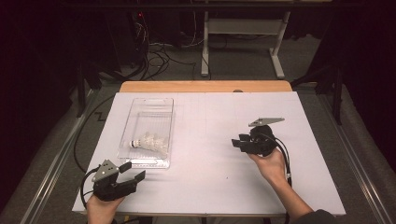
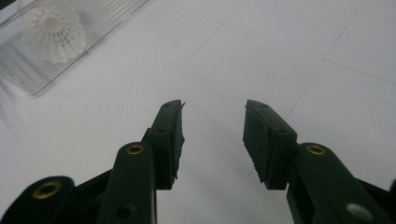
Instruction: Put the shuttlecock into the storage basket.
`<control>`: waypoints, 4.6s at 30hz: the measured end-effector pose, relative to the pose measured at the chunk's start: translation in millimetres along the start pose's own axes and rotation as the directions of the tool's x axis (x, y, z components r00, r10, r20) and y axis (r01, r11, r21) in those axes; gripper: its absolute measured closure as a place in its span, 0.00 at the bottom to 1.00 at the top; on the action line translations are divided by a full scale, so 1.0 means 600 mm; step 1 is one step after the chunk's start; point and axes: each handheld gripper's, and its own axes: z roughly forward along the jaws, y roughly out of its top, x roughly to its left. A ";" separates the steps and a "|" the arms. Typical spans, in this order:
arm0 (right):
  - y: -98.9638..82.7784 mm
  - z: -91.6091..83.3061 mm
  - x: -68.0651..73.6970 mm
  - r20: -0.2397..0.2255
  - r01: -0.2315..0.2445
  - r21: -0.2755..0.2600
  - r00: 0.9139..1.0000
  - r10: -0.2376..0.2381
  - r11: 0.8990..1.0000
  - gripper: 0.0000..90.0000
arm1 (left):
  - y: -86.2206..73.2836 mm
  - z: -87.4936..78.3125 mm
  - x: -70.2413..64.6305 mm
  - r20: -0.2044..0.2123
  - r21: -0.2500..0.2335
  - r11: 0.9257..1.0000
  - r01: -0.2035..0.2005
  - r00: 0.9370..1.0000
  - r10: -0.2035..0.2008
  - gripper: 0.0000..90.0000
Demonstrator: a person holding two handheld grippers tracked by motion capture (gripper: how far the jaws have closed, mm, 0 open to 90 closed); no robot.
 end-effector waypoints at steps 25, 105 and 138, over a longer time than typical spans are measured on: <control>-0.032 -0.025 -0.024 0.012 -0.046 -0.031 0.999 0.046 0.998 0.63 | 0.000 0.000 0.001 -0.001 -0.001 1.000 0.003 1.000 -0.003 0.38; -0.160 -0.103 -0.066 0.087 -0.102 -0.159 0.989 0.117 0.982 0.53 | 0.000 -0.002 0.001 0.004 -0.010 1.000 0.005 1.000 -0.005 0.38; -0.203 -0.127 -0.073 0.107 -0.121 -0.209 0.983 0.146 0.970 0.48 | 0.000 -0.004 0.002 0.003 -0.016 1.000 0.013 1.000 -0.013 0.38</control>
